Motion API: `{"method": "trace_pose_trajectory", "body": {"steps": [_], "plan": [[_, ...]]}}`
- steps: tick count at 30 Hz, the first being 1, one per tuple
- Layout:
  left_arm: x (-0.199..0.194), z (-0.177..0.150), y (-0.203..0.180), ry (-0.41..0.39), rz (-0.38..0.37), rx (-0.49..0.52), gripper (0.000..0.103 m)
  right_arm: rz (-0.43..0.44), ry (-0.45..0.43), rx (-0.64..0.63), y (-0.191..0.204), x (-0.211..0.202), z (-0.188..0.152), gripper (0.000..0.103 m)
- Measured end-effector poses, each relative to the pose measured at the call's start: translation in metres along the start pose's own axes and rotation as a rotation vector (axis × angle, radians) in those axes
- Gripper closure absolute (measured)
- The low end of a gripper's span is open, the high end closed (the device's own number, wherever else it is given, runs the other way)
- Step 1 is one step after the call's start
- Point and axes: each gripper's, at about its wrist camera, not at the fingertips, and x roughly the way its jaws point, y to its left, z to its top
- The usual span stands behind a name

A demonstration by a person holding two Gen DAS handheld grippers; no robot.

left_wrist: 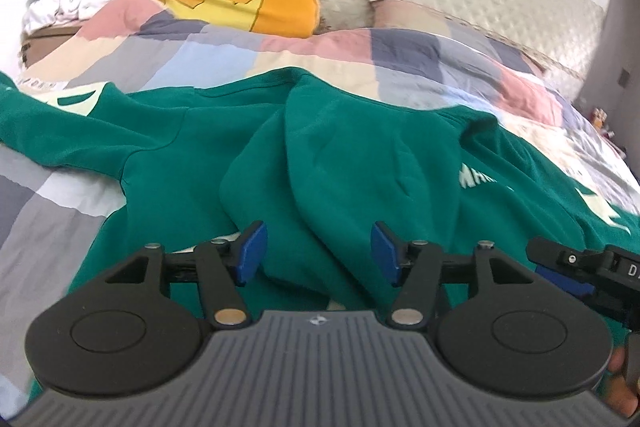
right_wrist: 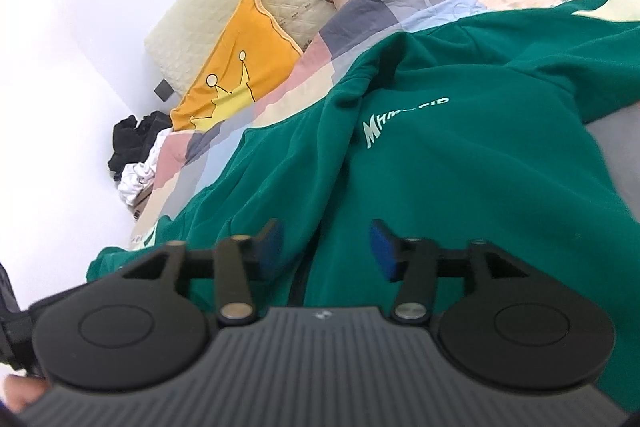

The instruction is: Fold large clothes

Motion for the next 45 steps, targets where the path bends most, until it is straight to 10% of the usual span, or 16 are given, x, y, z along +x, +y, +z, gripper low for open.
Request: {"method": "trace_pose_trajectory", "body": {"steps": [21,26,39,45], "plan": [[0.059,0.004,0.034,-0.017,-0.110,-0.153,0.036,0.087,0.053,0.145,-0.015,0.149,0.043,0.049],[0.058,0.008,0.045,-0.083,-0.073,-0.169,0.036,0.041,0.068,0.129,-0.005,0.157,0.045,0.091],[0.077,0.003,0.052,0.060,0.002,-0.182,0.031,0.083,0.031,0.100,0.011,0.123,0.067,0.093],[0.078,0.004,0.057,0.086,-0.098,-0.237,0.080,0.056,0.055,0.100,0.012,0.122,0.072,0.094]]}}
